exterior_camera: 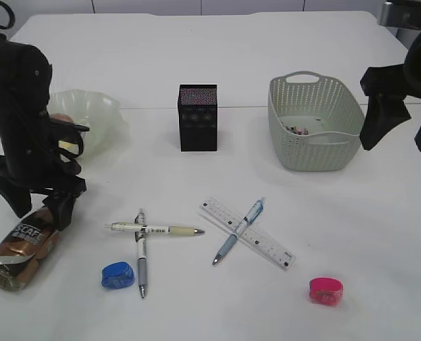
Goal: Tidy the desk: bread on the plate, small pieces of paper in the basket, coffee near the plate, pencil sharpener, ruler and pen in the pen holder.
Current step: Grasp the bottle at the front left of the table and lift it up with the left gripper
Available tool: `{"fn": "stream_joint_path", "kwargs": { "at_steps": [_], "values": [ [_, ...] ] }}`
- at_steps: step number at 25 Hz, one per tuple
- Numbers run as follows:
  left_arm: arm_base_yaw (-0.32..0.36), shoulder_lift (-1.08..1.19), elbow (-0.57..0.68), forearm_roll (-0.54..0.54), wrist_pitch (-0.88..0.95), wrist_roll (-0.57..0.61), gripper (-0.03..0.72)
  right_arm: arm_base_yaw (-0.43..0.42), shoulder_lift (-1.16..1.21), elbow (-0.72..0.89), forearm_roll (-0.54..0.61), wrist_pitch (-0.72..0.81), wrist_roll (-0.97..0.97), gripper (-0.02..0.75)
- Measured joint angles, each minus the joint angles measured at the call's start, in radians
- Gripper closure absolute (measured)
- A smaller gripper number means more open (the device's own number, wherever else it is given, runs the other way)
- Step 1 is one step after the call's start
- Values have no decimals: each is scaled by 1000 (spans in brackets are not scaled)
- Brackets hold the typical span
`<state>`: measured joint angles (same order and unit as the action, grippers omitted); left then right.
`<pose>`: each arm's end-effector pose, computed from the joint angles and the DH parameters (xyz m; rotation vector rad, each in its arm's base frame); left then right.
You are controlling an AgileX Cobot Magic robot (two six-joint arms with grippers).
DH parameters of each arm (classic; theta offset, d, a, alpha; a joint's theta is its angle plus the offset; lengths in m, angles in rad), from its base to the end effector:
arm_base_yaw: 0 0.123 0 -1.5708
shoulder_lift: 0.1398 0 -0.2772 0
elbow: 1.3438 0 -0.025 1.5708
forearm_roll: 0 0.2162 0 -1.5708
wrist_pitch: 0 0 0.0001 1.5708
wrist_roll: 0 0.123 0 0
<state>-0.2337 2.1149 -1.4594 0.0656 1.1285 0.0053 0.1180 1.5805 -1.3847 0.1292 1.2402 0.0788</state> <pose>0.3474 -0.0752 0.1208 -0.4078 -2.9934 -0.1080 0.2823 0.0486 0.2795 -0.0159 2.9255 0.2170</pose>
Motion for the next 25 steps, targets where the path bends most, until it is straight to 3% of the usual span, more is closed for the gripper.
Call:
{"fn": "stream_joint_path", "kwargs": {
  "at_steps": [19, 25],
  "values": [
    [0, 52, 0, -18, 0, 0, 115, 0, 0, 0, 0, 0, -7, 177],
    [0, 66, -2, -18, 5, 0, 268, 0, 0, 0, 0, 0, -37, 177]
  ]
}}
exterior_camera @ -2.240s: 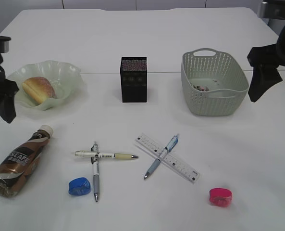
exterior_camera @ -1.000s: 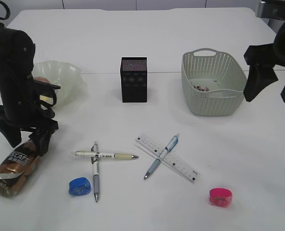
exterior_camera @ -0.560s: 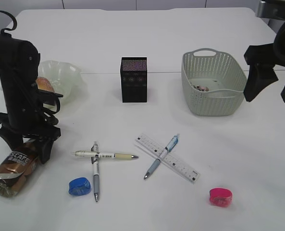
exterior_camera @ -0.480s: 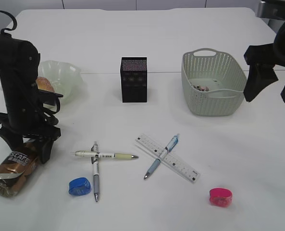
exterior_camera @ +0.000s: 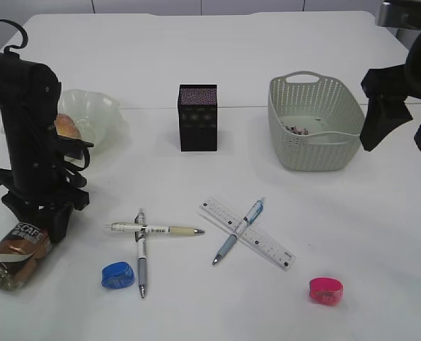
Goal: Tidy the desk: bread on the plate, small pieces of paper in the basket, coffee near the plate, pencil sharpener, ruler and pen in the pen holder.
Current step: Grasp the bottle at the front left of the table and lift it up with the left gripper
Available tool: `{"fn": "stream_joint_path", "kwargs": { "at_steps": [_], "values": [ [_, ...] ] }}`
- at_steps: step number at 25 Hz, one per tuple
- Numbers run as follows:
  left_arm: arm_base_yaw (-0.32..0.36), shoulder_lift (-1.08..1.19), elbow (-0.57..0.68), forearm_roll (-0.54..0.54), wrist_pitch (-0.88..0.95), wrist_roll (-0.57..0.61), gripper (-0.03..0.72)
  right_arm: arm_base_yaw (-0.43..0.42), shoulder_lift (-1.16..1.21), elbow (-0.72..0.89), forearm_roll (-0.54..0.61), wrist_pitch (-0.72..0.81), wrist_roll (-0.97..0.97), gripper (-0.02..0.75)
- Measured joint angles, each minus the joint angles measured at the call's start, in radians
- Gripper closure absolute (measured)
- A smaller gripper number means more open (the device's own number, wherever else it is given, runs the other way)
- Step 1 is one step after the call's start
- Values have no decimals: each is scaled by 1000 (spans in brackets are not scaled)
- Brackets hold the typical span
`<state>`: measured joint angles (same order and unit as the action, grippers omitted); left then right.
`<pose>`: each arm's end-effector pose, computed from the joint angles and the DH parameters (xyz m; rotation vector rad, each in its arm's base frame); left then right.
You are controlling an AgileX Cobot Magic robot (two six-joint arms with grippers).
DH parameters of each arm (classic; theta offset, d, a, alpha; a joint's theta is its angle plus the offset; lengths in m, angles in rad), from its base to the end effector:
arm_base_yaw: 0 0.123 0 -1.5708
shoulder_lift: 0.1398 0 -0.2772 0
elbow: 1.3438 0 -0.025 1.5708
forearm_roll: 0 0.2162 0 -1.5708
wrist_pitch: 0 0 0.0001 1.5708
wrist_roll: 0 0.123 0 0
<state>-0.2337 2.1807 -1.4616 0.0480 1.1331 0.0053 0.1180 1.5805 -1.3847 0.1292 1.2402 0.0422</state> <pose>0.3460 -0.0769 0.0978 -0.3879 -2.9264 -0.0936 0.2823 0.0486 0.2795 -0.0693 2.9225 0.2112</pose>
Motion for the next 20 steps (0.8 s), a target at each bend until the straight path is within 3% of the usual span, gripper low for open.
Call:
{"fn": "stream_joint_path", "kwargs": {
  "at_steps": [5, 20],
  "values": [
    [0, 0, -2, 0, 4, 0, 369, 0, 0, 0, 0, 0, -3, 177],
    [0, -27, -2, -6, 33, 0, 378, 0, 0, 0, -15, 0, -5, 177]
  ]
}}
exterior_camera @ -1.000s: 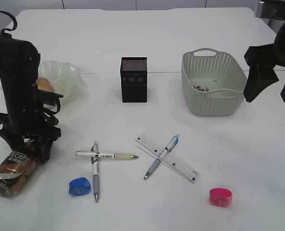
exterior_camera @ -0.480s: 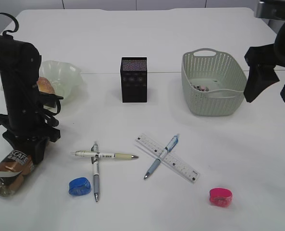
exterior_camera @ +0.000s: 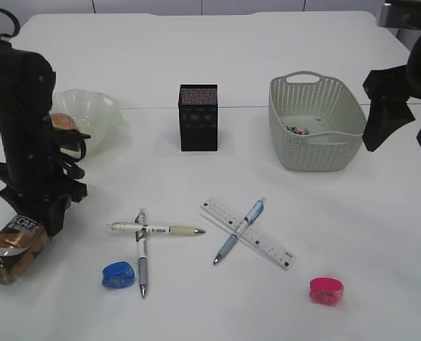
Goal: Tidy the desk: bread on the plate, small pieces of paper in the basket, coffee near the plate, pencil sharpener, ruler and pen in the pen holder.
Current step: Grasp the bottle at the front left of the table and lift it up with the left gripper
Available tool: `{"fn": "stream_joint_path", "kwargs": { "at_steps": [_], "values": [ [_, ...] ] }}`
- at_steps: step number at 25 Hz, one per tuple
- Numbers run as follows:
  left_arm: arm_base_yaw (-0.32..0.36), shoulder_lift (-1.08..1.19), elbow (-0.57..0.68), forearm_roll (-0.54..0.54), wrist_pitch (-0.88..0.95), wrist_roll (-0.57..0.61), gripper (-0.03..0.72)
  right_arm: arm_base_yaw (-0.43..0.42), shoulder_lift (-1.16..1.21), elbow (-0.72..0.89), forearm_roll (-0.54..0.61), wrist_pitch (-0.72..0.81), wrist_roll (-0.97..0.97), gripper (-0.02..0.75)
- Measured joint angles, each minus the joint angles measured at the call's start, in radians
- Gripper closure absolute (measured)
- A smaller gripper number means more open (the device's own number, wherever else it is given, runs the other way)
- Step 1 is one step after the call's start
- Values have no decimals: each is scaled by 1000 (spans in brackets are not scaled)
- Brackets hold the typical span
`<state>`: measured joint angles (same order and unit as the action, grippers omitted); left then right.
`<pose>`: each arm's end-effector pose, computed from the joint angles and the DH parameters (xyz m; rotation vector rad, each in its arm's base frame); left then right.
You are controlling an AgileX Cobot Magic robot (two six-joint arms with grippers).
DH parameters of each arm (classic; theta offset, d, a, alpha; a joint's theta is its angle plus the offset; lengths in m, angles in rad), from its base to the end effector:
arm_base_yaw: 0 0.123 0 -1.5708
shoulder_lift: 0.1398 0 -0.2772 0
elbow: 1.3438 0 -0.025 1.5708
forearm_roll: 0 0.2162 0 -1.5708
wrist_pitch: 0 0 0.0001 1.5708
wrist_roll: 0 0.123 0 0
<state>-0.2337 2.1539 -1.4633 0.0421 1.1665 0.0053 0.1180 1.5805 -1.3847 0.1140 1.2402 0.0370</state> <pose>0.3428 -0.0767 0.1083 -0.3812 -2.9220 -0.0878 0.2824 0.0468 0.2793 -0.0818 2.9221 0.1885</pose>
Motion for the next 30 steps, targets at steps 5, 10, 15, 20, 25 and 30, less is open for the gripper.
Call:
{"fn": "stream_joint_path", "kwargs": {
  "at_steps": [5, 10, 15, 20, 25, 30],
  "values": [
    [0, -99, 9, -21, -14, -5, 380, 0, 0, 0, -2, 0, -1, 177],
    [0, -191, 133, -58, -145, -5, 380, 0, 0, 0, -4, 0, -1, 177],
    [0, -332, 366, -71, -298, -13, 381, 0, 0, 0, -7, 0, -1, 177],
    [0, -510, 530, -71, -488, -23, 381, 0, 0, 0, -14, 0, -1, 177],
    [0, -696, 602, -59, -616, -25, 381, 0, 0, 0, -21, 0, -2, 177],
    [0, -870, 649, -42, -747, -25, 381, 0, 0, 0, -23, 0, -2, 177]
  ]
}}
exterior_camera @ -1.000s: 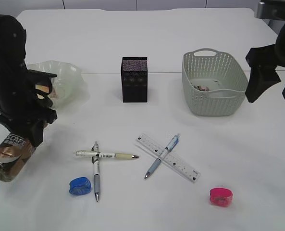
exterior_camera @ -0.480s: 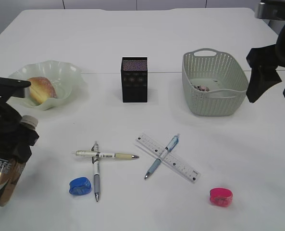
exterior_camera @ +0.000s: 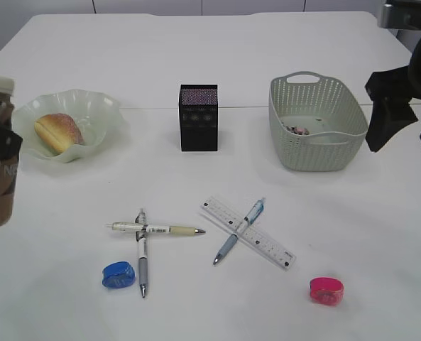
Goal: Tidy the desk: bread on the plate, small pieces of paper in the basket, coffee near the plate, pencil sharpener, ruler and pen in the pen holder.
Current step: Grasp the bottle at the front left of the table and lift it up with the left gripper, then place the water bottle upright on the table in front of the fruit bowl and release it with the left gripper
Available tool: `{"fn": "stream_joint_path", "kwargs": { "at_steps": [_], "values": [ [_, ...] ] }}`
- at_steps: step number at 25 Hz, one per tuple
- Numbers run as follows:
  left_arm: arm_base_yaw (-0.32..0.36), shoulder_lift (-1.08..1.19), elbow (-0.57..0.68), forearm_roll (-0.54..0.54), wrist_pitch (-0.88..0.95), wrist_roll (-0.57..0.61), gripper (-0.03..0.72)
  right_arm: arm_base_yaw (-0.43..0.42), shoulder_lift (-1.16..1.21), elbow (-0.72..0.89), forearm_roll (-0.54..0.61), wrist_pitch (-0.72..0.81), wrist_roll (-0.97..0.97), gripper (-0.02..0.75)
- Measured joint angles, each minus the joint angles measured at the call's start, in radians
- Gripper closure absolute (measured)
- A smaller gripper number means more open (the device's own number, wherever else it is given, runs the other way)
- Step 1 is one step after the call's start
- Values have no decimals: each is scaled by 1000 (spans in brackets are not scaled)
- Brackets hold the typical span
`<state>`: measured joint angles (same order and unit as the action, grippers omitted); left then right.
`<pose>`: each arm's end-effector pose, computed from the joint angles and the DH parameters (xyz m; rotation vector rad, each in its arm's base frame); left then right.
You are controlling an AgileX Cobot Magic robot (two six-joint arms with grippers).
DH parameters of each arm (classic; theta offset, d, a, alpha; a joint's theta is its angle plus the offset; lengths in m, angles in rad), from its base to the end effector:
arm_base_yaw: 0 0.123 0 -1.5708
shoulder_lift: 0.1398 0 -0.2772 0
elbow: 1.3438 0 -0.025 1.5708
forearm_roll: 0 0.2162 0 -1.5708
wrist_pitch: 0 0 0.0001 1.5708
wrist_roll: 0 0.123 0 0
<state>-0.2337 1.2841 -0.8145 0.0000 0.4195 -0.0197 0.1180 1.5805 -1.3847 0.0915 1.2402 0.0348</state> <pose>0.2479 -0.0590 0.2513 0.2538 2.3625 -0.1215 0.2827 0.0442 0.2790 -0.0923 2.9217 0.1559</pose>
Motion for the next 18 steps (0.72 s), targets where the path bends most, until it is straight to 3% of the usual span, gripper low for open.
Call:
{"fn": "stream_joint_path", "kwargs": {
  "at_steps": [5, 13, 18],
  "values": [
    [0, -176, 74, 16, -141, 0, 382, 0, 0, 0, -14, 0, 0, 177],
    [0, -477, 338, 34, -427, -2, 383, 0, -1, 0, -25, 0, -1, 177],
    [0, -538, 368, 34, -481, -2, 383, 0, -1, 0, -25, 0, -1, 177]
  ]
}}
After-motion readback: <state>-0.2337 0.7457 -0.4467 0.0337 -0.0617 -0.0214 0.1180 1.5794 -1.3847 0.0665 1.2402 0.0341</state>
